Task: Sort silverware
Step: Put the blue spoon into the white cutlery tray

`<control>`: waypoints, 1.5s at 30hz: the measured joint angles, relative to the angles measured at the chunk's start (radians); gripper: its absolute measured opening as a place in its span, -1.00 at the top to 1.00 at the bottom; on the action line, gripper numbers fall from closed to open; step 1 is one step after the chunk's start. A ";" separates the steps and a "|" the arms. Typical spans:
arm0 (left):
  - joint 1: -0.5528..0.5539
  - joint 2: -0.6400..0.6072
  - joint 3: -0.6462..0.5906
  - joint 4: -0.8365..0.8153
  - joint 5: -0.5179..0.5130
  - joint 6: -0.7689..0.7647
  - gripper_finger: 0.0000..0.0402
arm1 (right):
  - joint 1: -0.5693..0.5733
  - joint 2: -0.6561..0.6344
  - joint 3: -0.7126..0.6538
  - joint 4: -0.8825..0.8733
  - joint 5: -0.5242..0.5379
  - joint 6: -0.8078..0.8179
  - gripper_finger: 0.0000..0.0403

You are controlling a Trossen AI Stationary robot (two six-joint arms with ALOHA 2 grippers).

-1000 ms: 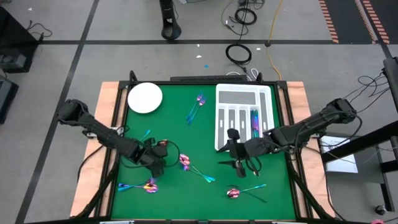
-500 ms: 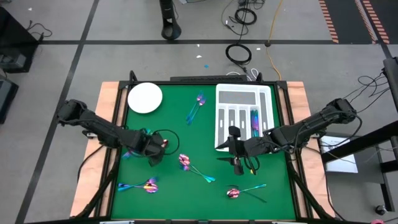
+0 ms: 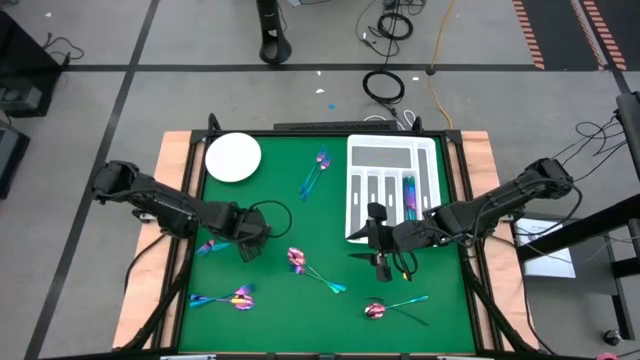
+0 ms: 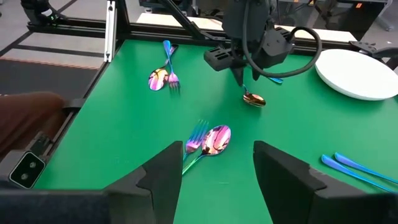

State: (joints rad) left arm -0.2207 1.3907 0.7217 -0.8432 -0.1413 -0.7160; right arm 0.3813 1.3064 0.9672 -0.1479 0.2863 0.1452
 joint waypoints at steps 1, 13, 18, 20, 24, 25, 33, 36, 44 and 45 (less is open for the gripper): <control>0.000 0.000 -0.007 0.007 0.000 -0.003 0.03 | 0.000 0.000 0.000 0.000 0.000 0.000 0.08; -0.002 -0.005 -0.138 0.092 0.054 -0.062 0.03 | 0.000 0.000 0.000 0.000 0.000 0.000 0.08; 0.000 -0.004 -0.137 0.097 0.082 -0.007 0.03 | 0.000 0.000 0.000 0.000 0.000 0.000 0.08; 0.009 -0.004 -0.137 0.102 0.095 0.013 0.04 | 0.000 0.000 0.000 0.001 0.000 0.000 0.08; 0.029 -0.003 -0.137 0.105 0.123 0.020 0.13 | 0.000 0.000 0.000 0.001 0.000 0.000 0.08; 0.032 -0.003 -0.137 0.106 0.127 0.024 0.17 | 0.000 0.000 0.000 0.001 0.000 0.000 0.08; 0.031 -0.004 -0.138 0.113 0.122 0.027 0.78 | 0.000 0.000 0.000 0.001 0.000 0.000 0.08; 0.031 -0.021 -0.141 0.122 0.102 0.027 0.95 | 0.000 0.000 0.000 0.001 0.000 0.000 0.08; 0.031 -0.129 -0.106 0.132 0.068 0.027 0.91 | 0.000 0.000 0.000 0.000 0.000 0.025 0.08; 0.031 -0.148 -0.099 0.137 0.063 0.026 0.91 | 0.000 0.000 0.000 -0.001 0.000 0.025 0.08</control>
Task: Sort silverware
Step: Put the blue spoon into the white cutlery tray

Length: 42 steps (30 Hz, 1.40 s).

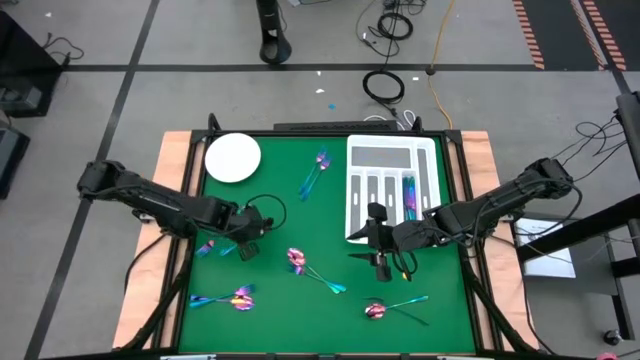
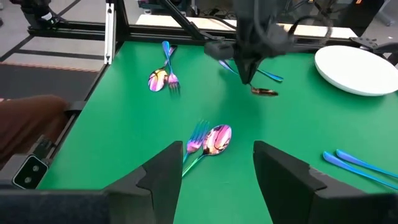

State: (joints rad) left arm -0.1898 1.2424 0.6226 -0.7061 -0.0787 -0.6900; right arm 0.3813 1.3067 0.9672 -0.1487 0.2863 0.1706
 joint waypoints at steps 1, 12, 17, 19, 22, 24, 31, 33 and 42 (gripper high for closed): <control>0.000 -0.018 0.005 0.013 -0.002 -0.001 0.91 | 0.000 0.000 0.000 -0.003 0.000 0.001 0.08; -0.027 -0.095 0.016 0.617 -0.005 0.108 0.91 | -0.019 0.025 0.000 -0.006 0.052 -0.003 0.08; -0.039 -0.079 0.018 1.016 -0.014 0.236 0.91 | -0.042 0.062 -0.002 0.035 0.054 0.000 0.08; -0.043 -0.069 0.019 1.130 -0.020 0.286 0.90 | -0.050 0.078 -0.002 0.078 0.054 -0.004 0.08; -0.048 -0.042 0.019 1.261 -0.027 0.362 0.90 | -0.060 0.091 -0.002 0.188 0.054 -0.034 0.08; -0.050 -0.019 0.019 1.319 -0.039 0.399 0.90 | -0.067 0.106 -0.001 0.288 0.056 -0.052 0.08; -0.072 0.083 0.019 1.446 -0.310 0.432 0.90 | -0.065 0.189 -0.001 0.497 0.169 -0.055 0.08; -0.081 0.102 0.019 1.471 -0.354 0.443 0.90 | -0.065 0.201 -0.001 0.496 0.263 -0.053 0.08; -0.107 0.193 0.020 1.575 -0.587 0.462 0.90 | -0.072 0.261 0.000 0.554 0.428 -0.024 0.08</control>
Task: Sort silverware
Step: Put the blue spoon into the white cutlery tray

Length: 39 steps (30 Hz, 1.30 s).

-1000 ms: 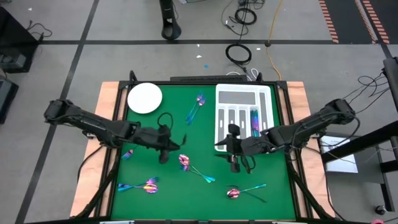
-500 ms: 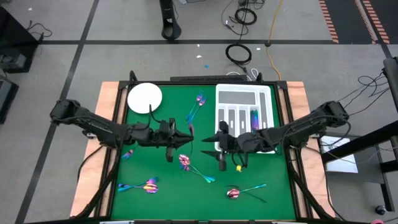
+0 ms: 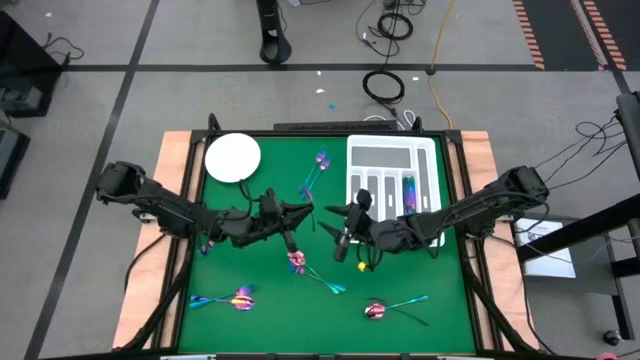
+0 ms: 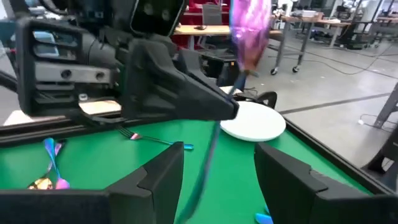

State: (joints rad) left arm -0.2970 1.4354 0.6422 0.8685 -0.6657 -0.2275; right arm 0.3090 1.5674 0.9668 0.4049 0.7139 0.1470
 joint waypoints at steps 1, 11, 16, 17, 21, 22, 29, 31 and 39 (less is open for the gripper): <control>0.000 0.007 0.000 0.009 -0.008 0.000 0.90 | -0.003 0.007 0.000 0.006 0.000 0.005 0.08; 0.003 0.043 0.000 0.067 -0.025 -0.002 0.90 | -0.041 0.104 0.000 0.118 -0.005 0.007 0.08; 0.003 0.043 0.000 0.067 -0.023 -0.003 0.90 | -0.052 0.118 0.000 0.137 -0.006 0.007 0.09; 0.003 0.043 0.000 0.067 -0.023 -0.003 0.90 | -0.053 0.118 0.000 0.142 -0.006 0.008 0.11; 0.003 0.042 0.000 0.067 -0.022 -0.006 0.90 | -0.055 0.117 0.000 0.157 -0.006 0.007 0.25; 0.003 0.043 0.000 0.067 -0.022 -0.006 0.90 | -0.058 0.117 0.000 0.160 -0.007 0.007 0.31; 0.010 0.042 0.000 0.066 -0.024 -0.029 0.90 | -0.074 0.117 0.000 0.160 -0.020 0.024 0.74; 0.011 0.042 0.000 0.067 -0.025 -0.040 0.90 | -0.075 0.117 0.000 0.160 -0.022 0.024 0.87; 0.011 0.042 0.000 0.066 -0.029 -0.048 0.90 | -0.081 0.117 0.000 0.165 -0.039 0.024 0.99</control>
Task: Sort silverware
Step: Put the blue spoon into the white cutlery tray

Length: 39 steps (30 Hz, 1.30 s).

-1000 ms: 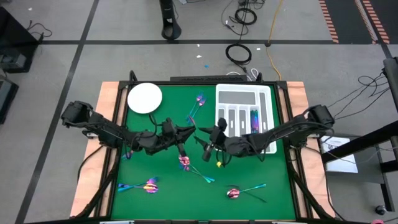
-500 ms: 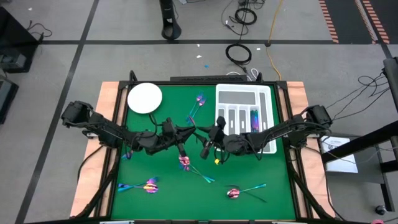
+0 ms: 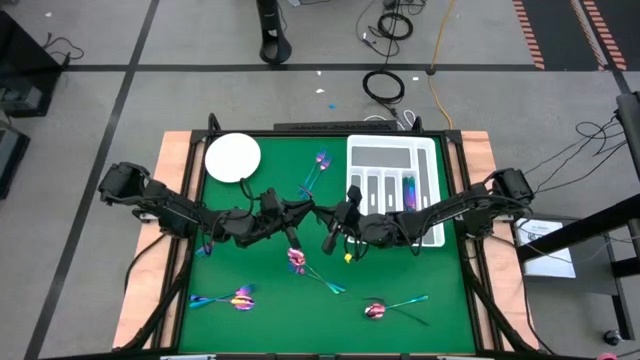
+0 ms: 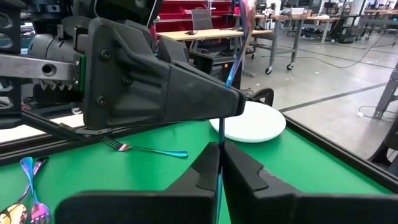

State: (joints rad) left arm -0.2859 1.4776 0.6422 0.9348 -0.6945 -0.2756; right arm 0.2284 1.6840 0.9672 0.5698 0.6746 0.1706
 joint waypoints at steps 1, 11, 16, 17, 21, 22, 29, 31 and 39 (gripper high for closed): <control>0.000 0.000 0.000 -0.001 0.000 0.001 0.90 | 0.000 0.000 0.000 0.001 0.000 -0.001 0.99; 0.013 -0.003 0.001 -0.066 0.009 0.097 0.50 | 0.001 -0.012 0.000 -0.001 0.006 -0.031 1.00; 0.015 -0.060 0.001 -0.117 -0.018 0.144 0.21 | 0.002 -0.097 0.000 -0.157 0.016 -0.013 1.00; 0.015 -0.082 0.001 -0.132 -0.020 0.154 0.17 | 0.001 -0.119 0.000 -0.199 0.016 -0.002 1.00; -0.001 -0.194 0.001 -0.305 -0.040 0.153 0.04 | 0.002 -0.208 -0.005 -0.353 0.012 0.051 1.00; -0.009 -0.221 0.001 -0.352 -0.043 0.149 0.02 | 0.002 -0.229 -0.014 -0.381 0.010 0.070 1.00; -0.105 -0.349 0.001 -0.661 -0.096 0.074 0.00 | -0.024 -0.455 -0.171 -0.561 -0.009 0.278 1.00; -0.136 -0.355 0.001 -0.742 -0.169 0.075 0.00 | -0.042 -0.548 -0.228 -0.589 -0.045 0.367 1.00; -0.175 -0.338 -0.032 -0.842 -0.243 0.116 0.00 | -0.133 -0.766 -0.435 -0.607 -0.218 0.769 1.00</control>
State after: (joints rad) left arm -0.4606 1.1395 0.6098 0.0925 -0.9372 -0.1599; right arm 0.0954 0.9180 0.5322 -0.0369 0.4570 0.9400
